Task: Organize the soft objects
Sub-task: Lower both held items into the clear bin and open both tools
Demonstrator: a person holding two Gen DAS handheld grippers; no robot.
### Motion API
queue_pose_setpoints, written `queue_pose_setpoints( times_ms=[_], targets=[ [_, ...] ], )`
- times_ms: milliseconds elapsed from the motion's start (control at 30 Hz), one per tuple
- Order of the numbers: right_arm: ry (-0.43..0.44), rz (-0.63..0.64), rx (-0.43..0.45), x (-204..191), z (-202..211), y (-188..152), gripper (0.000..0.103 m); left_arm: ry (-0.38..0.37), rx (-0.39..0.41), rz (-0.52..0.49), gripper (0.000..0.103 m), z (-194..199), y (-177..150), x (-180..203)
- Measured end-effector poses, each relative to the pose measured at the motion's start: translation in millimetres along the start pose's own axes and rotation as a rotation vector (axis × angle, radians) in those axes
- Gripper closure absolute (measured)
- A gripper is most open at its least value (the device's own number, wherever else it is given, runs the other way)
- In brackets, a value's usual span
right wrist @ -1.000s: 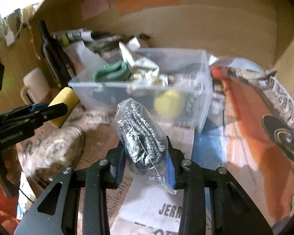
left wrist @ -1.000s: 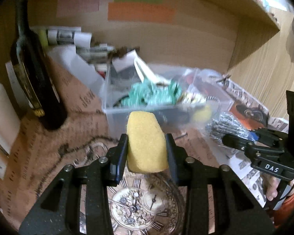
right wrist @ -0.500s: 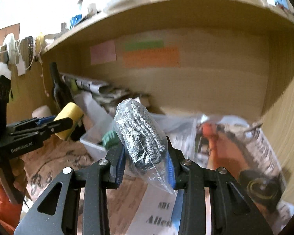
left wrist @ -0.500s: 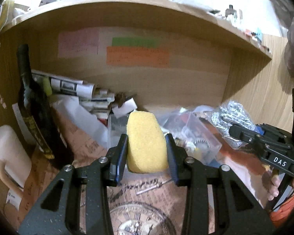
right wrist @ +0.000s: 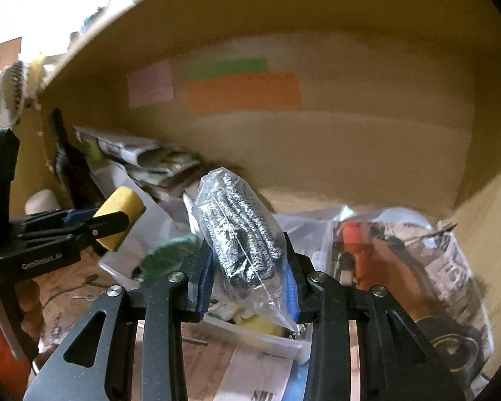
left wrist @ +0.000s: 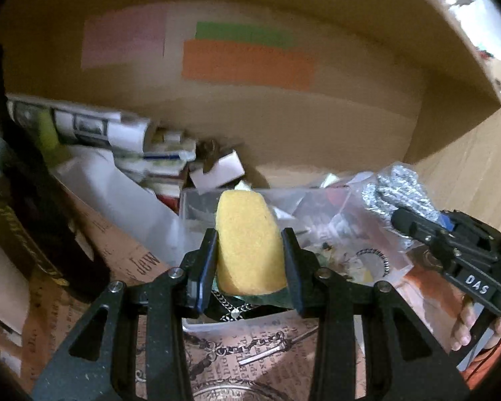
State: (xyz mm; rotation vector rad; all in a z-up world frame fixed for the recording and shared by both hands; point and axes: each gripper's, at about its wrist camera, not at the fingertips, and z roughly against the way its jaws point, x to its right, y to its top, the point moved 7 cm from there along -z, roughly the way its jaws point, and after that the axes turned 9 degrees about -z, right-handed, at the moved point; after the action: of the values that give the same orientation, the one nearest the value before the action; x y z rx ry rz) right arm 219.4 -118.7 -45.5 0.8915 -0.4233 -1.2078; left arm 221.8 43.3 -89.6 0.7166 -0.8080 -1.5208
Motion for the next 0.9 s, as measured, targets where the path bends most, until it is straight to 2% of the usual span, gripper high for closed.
queue_pose_setpoints(
  times_ms=[200, 367, 533, 600, 667, 733, 900],
  targets=[
    [-0.058, -0.010, -0.087, 9.8, -40.7, -16.2, 0.071, 0.010, -0.083, -0.005, 0.065, -34.0, -14.2, -4.5],
    [-0.116, -0.031, -0.139, 24.2, -61.8, -24.1, 0.071, 0.002, -0.123, -0.007, 0.065, -46.2, -23.0, -4.8],
    [-0.122, -0.022, -0.178, 26.6, -66.9, -30.7, 0.068, -0.011, -0.131, 0.013, 0.056, -44.0, -26.3, -5.7],
    [-0.126, -0.015, -0.178, 25.6, -65.0, -31.0, 0.061, -0.019, -0.126, 0.030, 0.049, -39.6, -27.1, -7.0],
    [-0.129, -0.008, -0.169, 23.9, -61.5, -30.0, 0.052, -0.021, -0.116, 0.034, 0.047, -34.3, -26.5, -9.0],
    [-0.129, 0.000, -0.150, 22.2, -54.5, -27.3, 0.048, -0.018, -0.099, 0.030, 0.045, -26.6, -25.0, -7.7],
    [-0.100, 0.007, -0.088, 11.9, -29.8, -12.9, 0.048, -0.002, -0.036, 0.014, 0.043, -3.7, -14.0, -3.3]
  ],
)
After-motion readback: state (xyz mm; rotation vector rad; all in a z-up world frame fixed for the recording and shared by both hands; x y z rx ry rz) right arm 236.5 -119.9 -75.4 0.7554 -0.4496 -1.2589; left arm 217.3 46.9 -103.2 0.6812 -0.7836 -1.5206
